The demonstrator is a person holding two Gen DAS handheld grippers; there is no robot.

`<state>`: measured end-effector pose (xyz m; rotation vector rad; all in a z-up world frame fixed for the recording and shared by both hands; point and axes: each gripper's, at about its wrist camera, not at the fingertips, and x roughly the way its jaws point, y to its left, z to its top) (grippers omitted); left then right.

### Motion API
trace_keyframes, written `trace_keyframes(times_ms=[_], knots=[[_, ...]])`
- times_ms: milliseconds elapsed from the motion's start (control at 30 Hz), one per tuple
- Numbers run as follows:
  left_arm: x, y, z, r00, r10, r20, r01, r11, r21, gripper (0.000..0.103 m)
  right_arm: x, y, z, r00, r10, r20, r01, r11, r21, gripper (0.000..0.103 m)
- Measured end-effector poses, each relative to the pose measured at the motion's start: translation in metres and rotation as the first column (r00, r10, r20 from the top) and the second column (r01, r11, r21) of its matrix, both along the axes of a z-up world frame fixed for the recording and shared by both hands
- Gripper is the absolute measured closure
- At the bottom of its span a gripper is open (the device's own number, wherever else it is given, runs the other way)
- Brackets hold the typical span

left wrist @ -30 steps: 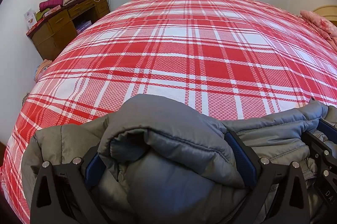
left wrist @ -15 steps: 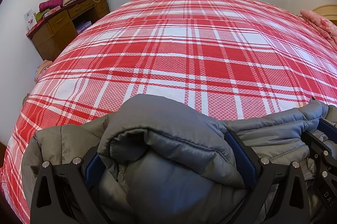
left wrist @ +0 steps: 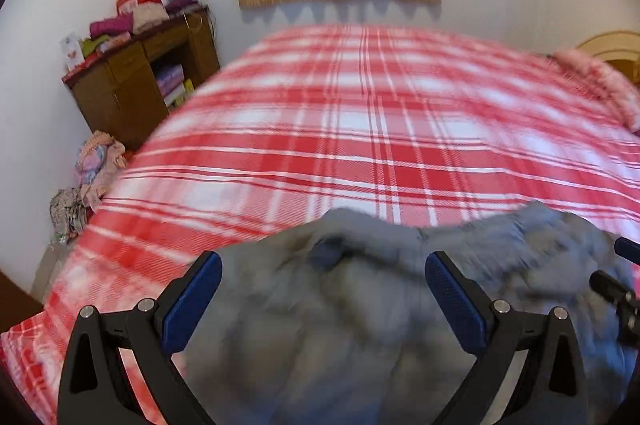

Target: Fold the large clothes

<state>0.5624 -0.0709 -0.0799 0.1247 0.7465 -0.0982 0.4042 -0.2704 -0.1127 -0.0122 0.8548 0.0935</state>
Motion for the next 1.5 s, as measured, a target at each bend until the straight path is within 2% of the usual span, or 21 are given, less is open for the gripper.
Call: trace_keyframes(times_ms=[100,200,400,567,700,867,1067,1167,1267,1300,1333,1367,1400,1433,1467,1500], knots=[[-0.062,0.027,0.012,1.0,0.0,0.025,-0.001,1.0,0.03,0.001,-0.049,-0.024,-0.004,0.999,-0.015,-0.04,0.016,0.999,0.029,0.026],[-0.13,0.057,0.01,1.0,-0.001,0.031,-0.001,0.999,0.05,0.001,-0.11,-0.05,-0.014,0.997,-0.018,-0.071,0.021,0.999,0.05,0.025],[-0.238,0.093,-0.021,1.0,-0.014,-0.018,0.016,0.996,0.083,0.001,-0.205,-0.081,-0.022,0.992,-0.087,-0.089,0.093,0.993,0.073,0.021],[-0.301,0.119,-0.051,0.998,0.016,-0.068,-0.01,0.997,0.08,0.001,-0.265,-0.084,-0.028,0.987,-0.137,-0.081,0.143,0.986,0.086,0.017],[-0.337,0.143,-0.07,0.992,0.048,-0.113,-0.046,0.999,0.019,0.001,-0.301,-0.076,-0.042,0.983,-0.157,-0.096,0.166,0.982,0.096,0.017],[-0.37,0.151,-0.086,0.99,0.04,-0.134,-0.042,0.999,-0.011,0.001,-0.336,-0.068,-0.051,0.98,-0.171,-0.098,0.181,0.977,0.11,0.017],[-0.4,0.144,-0.092,0.992,-0.004,-0.125,0.005,1.0,0.003,0.001,-0.368,-0.059,-0.054,0.981,-0.172,-0.092,0.182,0.977,0.115,0.017],[-0.409,0.141,-0.095,0.992,-0.014,-0.123,0.018,0.999,0.036,0.001,-0.38,-0.048,-0.056,0.983,-0.162,-0.09,0.172,0.978,0.12,0.017],[-0.413,0.149,-0.105,0.986,-0.02,-0.166,0.019,1.0,-0.008,0.001,-0.387,-0.032,-0.061,0.989,-0.121,-0.087,0.13,0.987,0.098,0.02],[-0.413,0.153,-0.108,0.982,-0.02,-0.187,0.013,0.999,-0.036,0.005,-0.388,-0.027,-0.062,0.99,-0.117,-0.082,0.124,0.989,0.078,0.026],[-0.414,0.155,-0.11,0.98,-0.027,-0.195,0.015,0.998,-0.061,0.012,-0.389,-0.024,-0.063,0.991,-0.107,-0.075,0.113,0.991,0.078,0.037],[-0.415,0.156,-0.111,0.976,-0.059,-0.21,0.038,0.994,-0.102,0.035,-0.39,-0.022,-0.062,0.993,-0.097,-0.069,0.103,0.991,0.091,0.045],[-0.416,0.156,-0.11,0.97,-0.09,-0.225,0.059,0.988,-0.144,0.055,-0.389,-0.021,-0.061,0.995,-0.072,-0.068,0.08,0.989,0.128,0.068],[-0.418,0.154,-0.107,0.97,-0.105,-0.22,0.07,0.984,-0.162,0.064,-0.389,-0.021,-0.059,0.996,-0.052,-0.068,0.063,0.985,0.161,0.086],[-0.421,0.151,-0.103,0.97,-0.13,-0.206,0.097,0.981,-0.165,0.081,-0.391,-0.02,-0.055,0.998,-0.047,-0.052,0.055,0.984,0.168,0.087],[-0.425,0.147,-0.096,0.972,-0.141,-0.185,0.116,0.983,-0.143,0.086,-0.392,-0.019,-0.051,0.999,-0.042,-0.033,0.047,0.985,0.163,0.09]])
